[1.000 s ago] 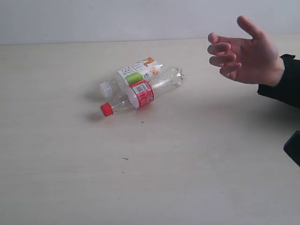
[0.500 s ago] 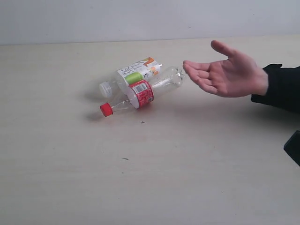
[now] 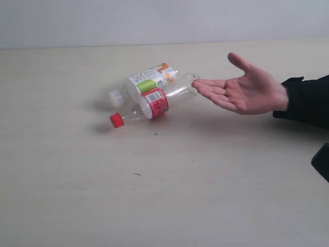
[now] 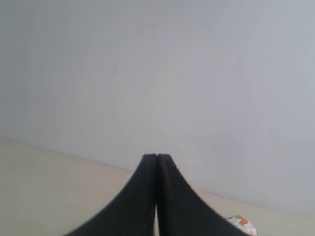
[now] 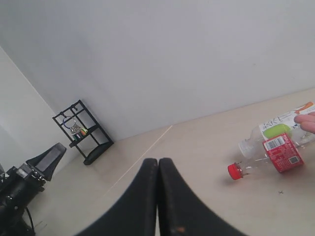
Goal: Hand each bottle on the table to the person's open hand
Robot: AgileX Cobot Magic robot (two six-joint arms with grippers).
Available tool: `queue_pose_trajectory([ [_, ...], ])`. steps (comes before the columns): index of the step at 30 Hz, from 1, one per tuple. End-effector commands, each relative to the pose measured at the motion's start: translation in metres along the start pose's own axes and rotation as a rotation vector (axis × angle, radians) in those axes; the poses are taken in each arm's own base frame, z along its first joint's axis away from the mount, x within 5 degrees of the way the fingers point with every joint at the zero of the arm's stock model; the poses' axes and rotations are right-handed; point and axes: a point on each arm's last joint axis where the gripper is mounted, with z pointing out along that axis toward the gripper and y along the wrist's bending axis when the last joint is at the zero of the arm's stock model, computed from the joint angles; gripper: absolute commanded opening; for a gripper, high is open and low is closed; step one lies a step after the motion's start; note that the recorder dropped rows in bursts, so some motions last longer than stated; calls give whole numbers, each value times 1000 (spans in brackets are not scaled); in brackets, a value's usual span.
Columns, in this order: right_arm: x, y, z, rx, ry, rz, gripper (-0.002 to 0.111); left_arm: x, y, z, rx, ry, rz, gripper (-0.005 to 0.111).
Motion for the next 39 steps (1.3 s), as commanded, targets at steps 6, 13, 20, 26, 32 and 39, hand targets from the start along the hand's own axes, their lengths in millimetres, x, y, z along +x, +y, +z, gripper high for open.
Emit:
queue_pose_trajectory([
  [6,1,-1,0,-1,-4,8,0,-35,-16,-7,210,-377,-177,0],
  [13,1,-1,0,-1,-4,8,0,-78,-28,42,96,-233,-49,0],
  [20,1,-1,0,-1,-4,8,0,-96,-35,147,-7,123,102,0],
  [26,1,-1,0,-1,-4,8,0,-110,-24,213,-149,424,560,0],
  [32,1,-1,0,-1,-4,8,0,-116,-1,255,-370,692,797,0],
  [39,1,-1,0,-1,-4,8,0,-72,-16,302,-23,1241,679,0],
])
